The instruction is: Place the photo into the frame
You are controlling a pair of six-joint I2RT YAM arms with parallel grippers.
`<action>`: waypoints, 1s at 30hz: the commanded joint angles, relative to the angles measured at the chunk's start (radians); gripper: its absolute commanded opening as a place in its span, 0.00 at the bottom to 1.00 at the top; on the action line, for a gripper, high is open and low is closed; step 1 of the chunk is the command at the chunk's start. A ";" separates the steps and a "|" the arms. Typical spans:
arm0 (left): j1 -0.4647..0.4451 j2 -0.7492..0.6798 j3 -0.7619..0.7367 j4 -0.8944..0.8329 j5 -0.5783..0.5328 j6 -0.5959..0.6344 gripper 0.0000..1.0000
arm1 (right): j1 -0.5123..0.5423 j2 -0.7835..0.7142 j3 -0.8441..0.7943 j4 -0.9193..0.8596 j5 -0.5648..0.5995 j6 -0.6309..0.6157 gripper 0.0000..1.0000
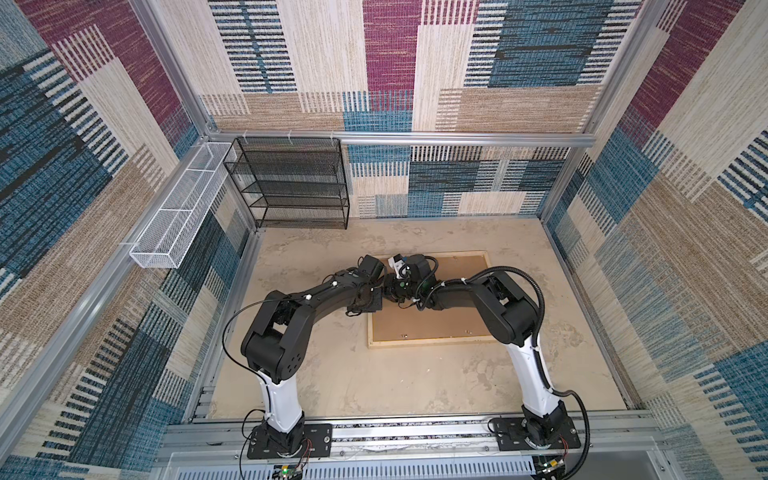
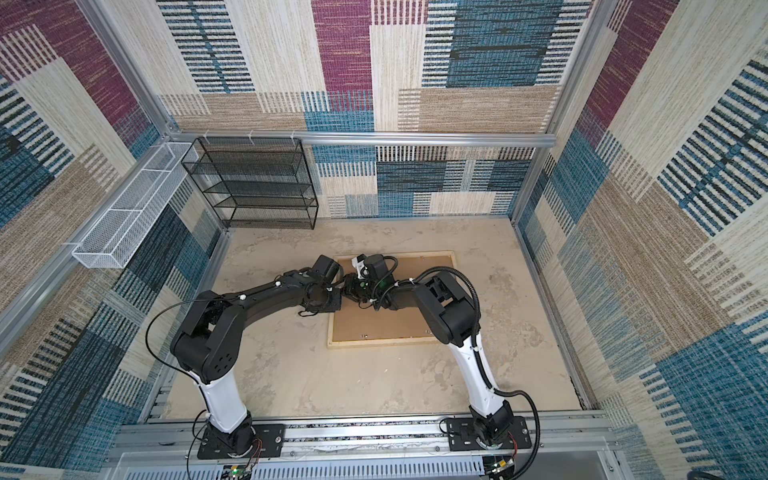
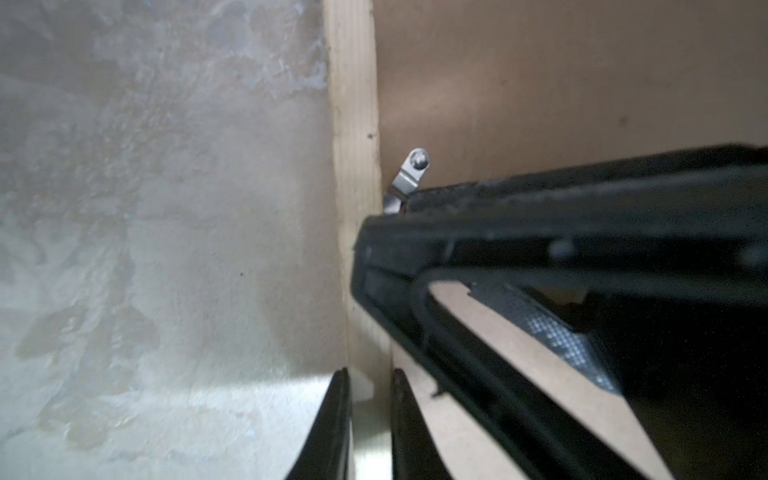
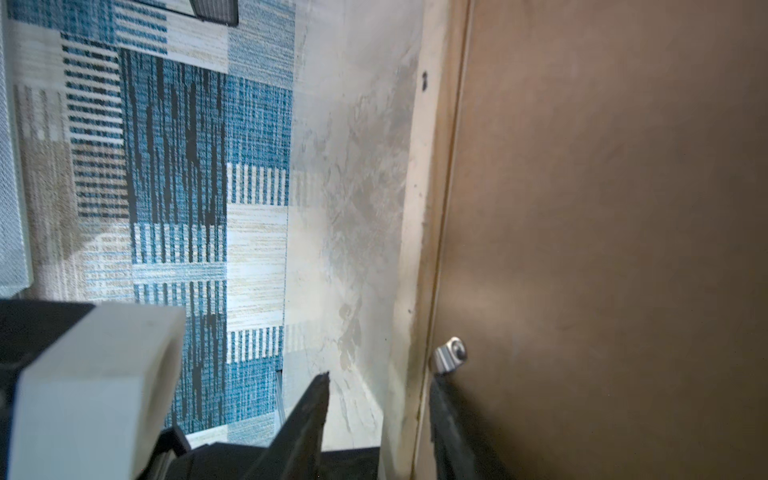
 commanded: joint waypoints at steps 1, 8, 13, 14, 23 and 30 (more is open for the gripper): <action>-0.019 0.037 -0.010 -0.009 0.117 0.068 0.07 | 0.008 0.024 -0.010 -0.053 0.115 0.106 0.43; -0.027 0.031 -0.028 0.004 0.137 0.079 0.06 | 0.022 0.031 -0.029 -0.013 0.192 0.209 0.43; -0.013 0.010 -0.055 0.022 0.114 0.040 0.06 | 0.027 -0.001 -0.046 -0.022 0.211 0.186 0.43; -0.006 0.008 -0.058 0.025 0.112 0.029 0.06 | 0.028 -0.013 -0.063 -0.021 0.213 0.187 0.43; 0.008 0.002 -0.067 0.038 0.127 0.015 0.06 | 0.032 -0.019 -0.073 -0.028 0.220 0.190 0.43; 0.008 -0.011 -0.080 0.051 0.142 0.024 0.06 | 0.032 0.017 -0.016 -0.037 0.209 0.175 0.42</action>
